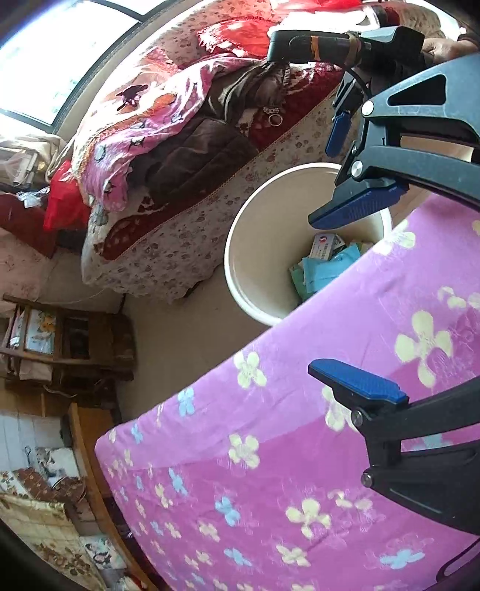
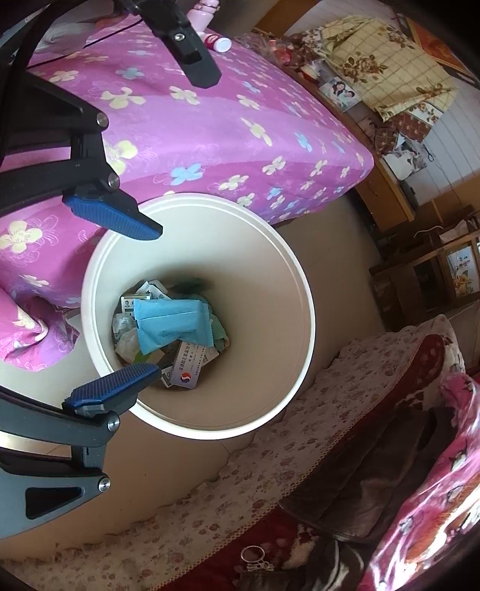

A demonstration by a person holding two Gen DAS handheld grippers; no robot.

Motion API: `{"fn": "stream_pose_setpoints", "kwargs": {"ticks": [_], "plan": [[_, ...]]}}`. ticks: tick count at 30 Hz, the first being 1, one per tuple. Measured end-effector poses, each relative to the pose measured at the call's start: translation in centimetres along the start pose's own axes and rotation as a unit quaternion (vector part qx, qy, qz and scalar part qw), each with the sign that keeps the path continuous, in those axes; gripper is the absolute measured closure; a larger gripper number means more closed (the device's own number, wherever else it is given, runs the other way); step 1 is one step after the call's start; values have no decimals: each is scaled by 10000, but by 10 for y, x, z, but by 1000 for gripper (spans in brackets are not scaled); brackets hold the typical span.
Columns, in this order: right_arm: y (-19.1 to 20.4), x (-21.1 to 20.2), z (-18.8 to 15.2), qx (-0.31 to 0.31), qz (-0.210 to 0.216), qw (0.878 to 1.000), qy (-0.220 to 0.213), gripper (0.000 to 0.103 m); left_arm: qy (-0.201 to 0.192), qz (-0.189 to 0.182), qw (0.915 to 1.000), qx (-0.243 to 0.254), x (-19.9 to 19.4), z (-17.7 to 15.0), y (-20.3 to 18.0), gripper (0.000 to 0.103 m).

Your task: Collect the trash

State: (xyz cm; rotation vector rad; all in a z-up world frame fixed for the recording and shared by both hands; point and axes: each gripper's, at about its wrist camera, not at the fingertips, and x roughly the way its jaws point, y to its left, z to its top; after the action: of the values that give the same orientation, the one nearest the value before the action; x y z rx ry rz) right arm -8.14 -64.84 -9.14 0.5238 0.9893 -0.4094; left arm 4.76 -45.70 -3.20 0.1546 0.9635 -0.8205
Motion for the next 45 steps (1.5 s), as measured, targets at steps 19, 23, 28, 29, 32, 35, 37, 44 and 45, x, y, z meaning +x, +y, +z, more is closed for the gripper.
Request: {"fn": "stream_pose_setpoints", "kwargs": {"ticks": [19, 23, 28, 29, 32, 35, 37, 44, 45], "plan": [[92, -78, -17, -637, -64, 9947, -806, 30, -1066, 1204, 9866, -266, -110, -48, 63, 23], [108, -95, -20, -684, -35, 9922, -1039, 30, -1220, 1239, 9846, -197, -129, -56, 62, 21], [120, -118, -31, -754, -106, 9876, -1374, 30, -1487, 1285, 9805, -43, -150, -63, 54, 20], [123, -125, -34, -795, -159, 9856, -1487, 30, -1542, 1264, 9799, -2, -153, -64, 52, 19], [124, -139, -39, -847, -256, 9813, -1709, 30, -1756, 1164, 9775, 105, -165, -68, 42, 18], [123, -154, -47, -854, -304, 9769, -1938, 28, -1873, 1038, 9767, 145, -173, -69, 34, 18], [122, -164, -51, -855, -343, 9739, -2072, 27, -1947, 958, 9761, 134, -177, -70, 30, 18], [109, -196, -64, -742, -400, 9652, -2476, 22, -2191, 887, 9716, 100, -192, -76, 19, 18], [108, -199, -66, -733, -394, 9644, -2512, 22, -2253, 901, 9701, 113, -195, -78, 17, 18]]}}
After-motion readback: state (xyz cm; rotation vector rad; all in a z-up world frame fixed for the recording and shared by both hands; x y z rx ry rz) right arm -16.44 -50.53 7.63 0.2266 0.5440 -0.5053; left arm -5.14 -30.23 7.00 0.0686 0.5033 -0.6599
